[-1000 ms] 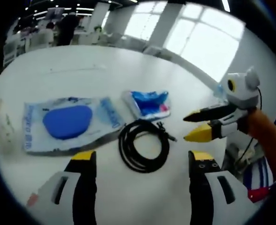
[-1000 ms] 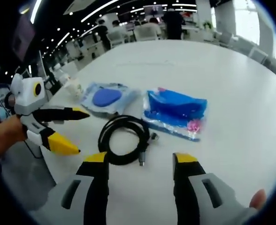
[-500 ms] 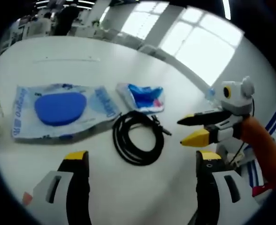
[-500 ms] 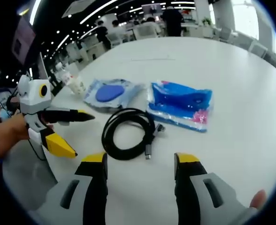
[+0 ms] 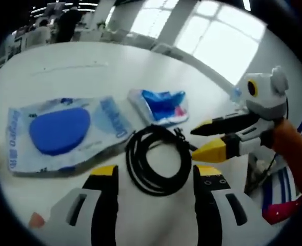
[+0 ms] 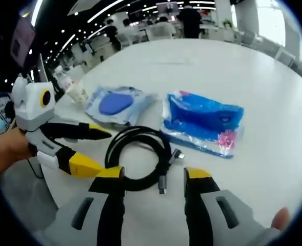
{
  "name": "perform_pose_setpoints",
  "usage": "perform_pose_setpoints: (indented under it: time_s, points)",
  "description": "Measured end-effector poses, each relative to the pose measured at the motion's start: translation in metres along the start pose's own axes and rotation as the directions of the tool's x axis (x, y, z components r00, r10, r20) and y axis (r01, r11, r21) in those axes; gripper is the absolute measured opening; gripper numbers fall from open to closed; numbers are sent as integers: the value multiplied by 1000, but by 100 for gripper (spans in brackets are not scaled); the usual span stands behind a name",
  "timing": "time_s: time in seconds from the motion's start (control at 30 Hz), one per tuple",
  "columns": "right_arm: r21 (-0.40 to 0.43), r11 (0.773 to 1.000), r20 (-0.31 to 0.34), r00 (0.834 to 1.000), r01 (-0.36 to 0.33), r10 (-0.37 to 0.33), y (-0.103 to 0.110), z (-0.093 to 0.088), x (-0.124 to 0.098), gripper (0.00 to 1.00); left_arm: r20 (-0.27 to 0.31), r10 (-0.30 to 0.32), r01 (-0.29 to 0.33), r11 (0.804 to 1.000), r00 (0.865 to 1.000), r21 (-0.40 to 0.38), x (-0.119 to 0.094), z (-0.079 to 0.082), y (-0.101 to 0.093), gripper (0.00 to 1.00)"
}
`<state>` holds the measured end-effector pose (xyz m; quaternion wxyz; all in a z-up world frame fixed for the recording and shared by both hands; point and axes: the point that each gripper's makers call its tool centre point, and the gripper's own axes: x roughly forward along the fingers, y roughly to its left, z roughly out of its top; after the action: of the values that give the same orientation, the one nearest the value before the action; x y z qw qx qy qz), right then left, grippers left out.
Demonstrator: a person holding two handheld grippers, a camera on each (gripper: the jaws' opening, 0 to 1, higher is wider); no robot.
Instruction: Arrange the tabletop items into an orderly group along one side of the table until the central work area is clear of visible clutter.
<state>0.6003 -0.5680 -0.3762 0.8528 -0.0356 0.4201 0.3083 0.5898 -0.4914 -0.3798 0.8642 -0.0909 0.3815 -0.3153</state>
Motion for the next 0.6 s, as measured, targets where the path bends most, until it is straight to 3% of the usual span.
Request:
perform_pose_setpoints:
  time_s: [0.3,0.43,0.6]
  points:
    - [37,999,-26,999,33,-32,-5,-2,11,37,-34,60,-59,998,998,31,11,2,9,41]
    - [21,998,-30,998,54,-54,-4,-1,14,34,-64,123,-116,987,990,113,10,-1,14,33]
    - [16,997,-32,997,73,-72,-3,1,18,33,-42,147,-141,982,988,122,10,-1,15,28]
